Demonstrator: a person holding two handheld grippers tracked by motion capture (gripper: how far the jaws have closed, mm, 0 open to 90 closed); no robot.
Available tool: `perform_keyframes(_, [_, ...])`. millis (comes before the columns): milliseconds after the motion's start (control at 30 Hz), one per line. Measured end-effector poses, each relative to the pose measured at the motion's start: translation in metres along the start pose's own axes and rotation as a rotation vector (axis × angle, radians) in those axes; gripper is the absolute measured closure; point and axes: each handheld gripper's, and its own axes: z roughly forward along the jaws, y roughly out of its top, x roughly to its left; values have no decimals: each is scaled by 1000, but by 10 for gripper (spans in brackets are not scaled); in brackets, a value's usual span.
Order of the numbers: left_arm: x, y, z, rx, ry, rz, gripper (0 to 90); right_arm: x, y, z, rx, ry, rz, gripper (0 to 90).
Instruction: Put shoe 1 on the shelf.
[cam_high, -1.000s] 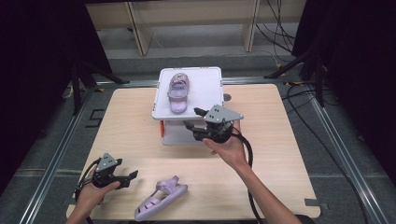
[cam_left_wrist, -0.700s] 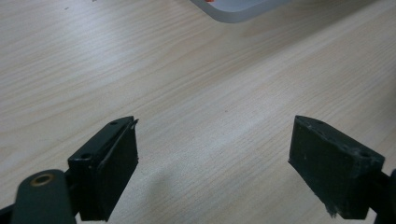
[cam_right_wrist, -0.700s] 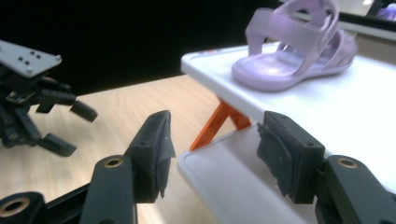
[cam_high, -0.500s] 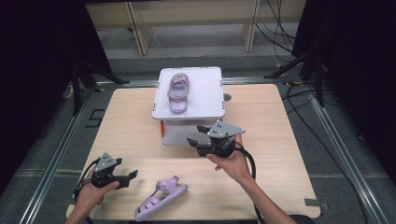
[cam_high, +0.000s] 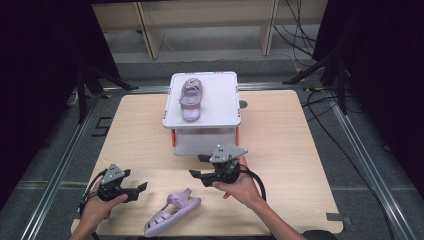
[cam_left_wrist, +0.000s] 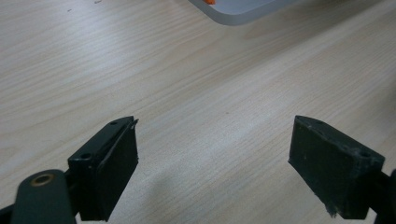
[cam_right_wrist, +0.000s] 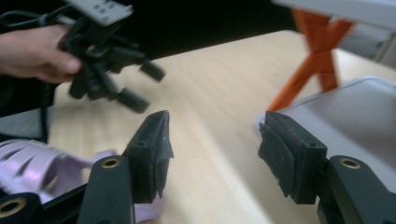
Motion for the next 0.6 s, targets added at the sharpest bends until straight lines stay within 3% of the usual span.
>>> perform_keyframes(200, [0, 0, 0, -4, 0, -17, 149, 13, -5, 11, 22, 67, -4, 434])
perform_keyframes(367, [1, 1, 1, 2, -1, 12, 149, 19, -8, 16, 35, 109, -3, 437])
perform_keyframes(433, [-1, 0, 2, -1, 0, -16, 149, 22, -9, 18, 44, 122, 0, 437])
perform_keyframes(600, [0, 0, 2, -1, -3, 0, 149, 29, -15, 24, 63, 157, -2, 437])
